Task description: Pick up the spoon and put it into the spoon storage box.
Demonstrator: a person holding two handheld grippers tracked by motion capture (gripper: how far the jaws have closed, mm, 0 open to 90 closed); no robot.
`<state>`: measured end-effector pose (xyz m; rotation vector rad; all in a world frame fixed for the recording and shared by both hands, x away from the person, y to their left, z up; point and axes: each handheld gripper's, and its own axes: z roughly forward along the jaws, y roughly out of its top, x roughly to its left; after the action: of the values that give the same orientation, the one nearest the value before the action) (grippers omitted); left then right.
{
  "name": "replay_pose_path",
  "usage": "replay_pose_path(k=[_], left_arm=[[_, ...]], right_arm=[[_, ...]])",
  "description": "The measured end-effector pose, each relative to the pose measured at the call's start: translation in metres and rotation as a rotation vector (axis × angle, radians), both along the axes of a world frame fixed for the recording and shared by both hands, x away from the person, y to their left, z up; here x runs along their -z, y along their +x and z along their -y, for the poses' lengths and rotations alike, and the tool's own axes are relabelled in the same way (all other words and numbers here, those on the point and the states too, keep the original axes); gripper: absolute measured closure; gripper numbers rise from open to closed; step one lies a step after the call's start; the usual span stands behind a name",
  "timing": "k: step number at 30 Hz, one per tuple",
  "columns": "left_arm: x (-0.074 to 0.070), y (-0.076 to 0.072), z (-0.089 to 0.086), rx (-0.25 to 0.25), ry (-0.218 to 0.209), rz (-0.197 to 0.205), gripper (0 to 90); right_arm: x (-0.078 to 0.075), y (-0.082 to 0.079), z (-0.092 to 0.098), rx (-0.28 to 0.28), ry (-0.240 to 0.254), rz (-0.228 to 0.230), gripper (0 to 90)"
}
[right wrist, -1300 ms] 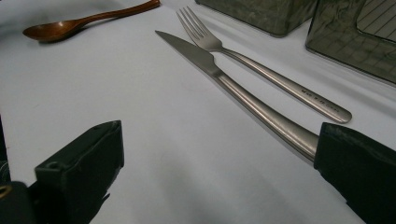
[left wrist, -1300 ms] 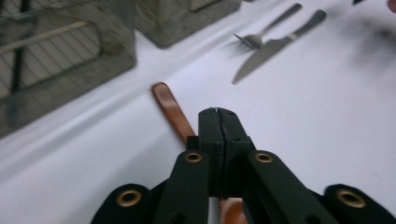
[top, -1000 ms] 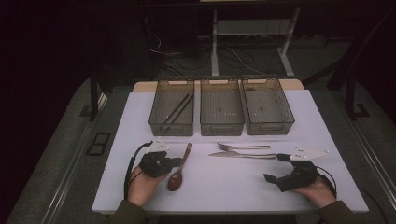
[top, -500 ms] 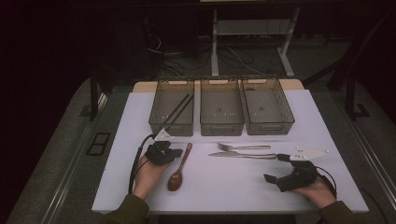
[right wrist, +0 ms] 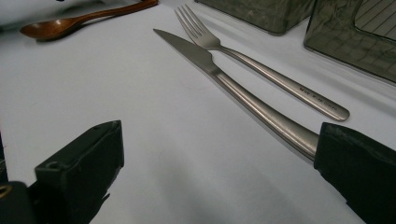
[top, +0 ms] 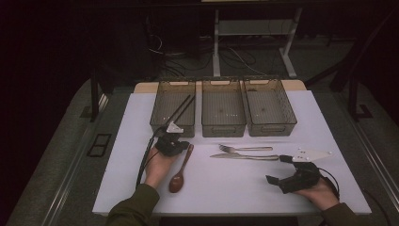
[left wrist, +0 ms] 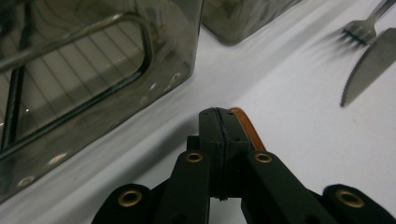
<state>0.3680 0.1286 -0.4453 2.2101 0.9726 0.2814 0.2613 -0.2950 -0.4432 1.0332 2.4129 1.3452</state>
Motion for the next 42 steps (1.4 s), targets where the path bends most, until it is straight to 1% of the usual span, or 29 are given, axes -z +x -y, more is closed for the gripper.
replay_pose_path(k=[1, 5, 11, 20, 22, 23, 33, 36, 37, 39, 42], left_arm=[[0.000, 0.001, 0.001, 0.003, 0.004, -0.003, 88.7], [0.000, 0.005, 0.005, 0.004, -0.005, -0.008, 88.7], [0.001, 0.006, 0.016, 0.040, -0.010, -0.016, 88.7], [0.001, 0.001, 0.030, 0.106, -0.038, -0.045, 88.7], [0.001, -0.001, 0.033, 0.125, -0.039, -0.050, 88.7], [0.001, -0.001, 0.034, 0.138, -0.032, -0.048, 88.7], [0.000, -0.009, 0.047, 0.200, -0.042, -0.075, 88.7], [0.000, -0.012, 0.049, 0.223, -0.037, -0.081, 88.7], [0.000, -0.013, 0.051, 0.229, -0.043, -0.087, 88.7], [0.000, -0.015, 0.054, 0.241, -0.043, -0.087, 88.8], [-0.001, -0.019, 0.058, 0.273, -0.035, -0.088, 88.8]], right_arm=[[0.000, 0.000, 0.000, 0.001, 0.000, 0.000, 0.9], [0.000, 0.000, 0.000, 0.001, 0.001, 0.000, 0.9], [0.000, 0.000, 0.000, 0.001, 0.004, -0.002, 0.9], [0.000, 0.000, 0.000, 0.000, 0.002, -0.001, 0.9], [0.000, 0.000, 0.000, 0.000, 0.004, 0.000, 0.9], [0.000, 0.000, 0.000, 0.000, 0.004, -0.001, 0.9], [0.000, 0.000, 0.000, 0.001, 0.004, 0.000, 0.9], [0.000, 0.000, 0.000, 0.000, 0.003, 0.000, 0.9], [0.000, 0.000, 0.000, 0.001, 0.003, 0.000, 1.0], [0.000, 0.000, 0.000, 0.001, 0.003, 0.000, 0.9], [0.000, 0.000, 0.000, 0.000, 0.003, 0.000, 0.9]])
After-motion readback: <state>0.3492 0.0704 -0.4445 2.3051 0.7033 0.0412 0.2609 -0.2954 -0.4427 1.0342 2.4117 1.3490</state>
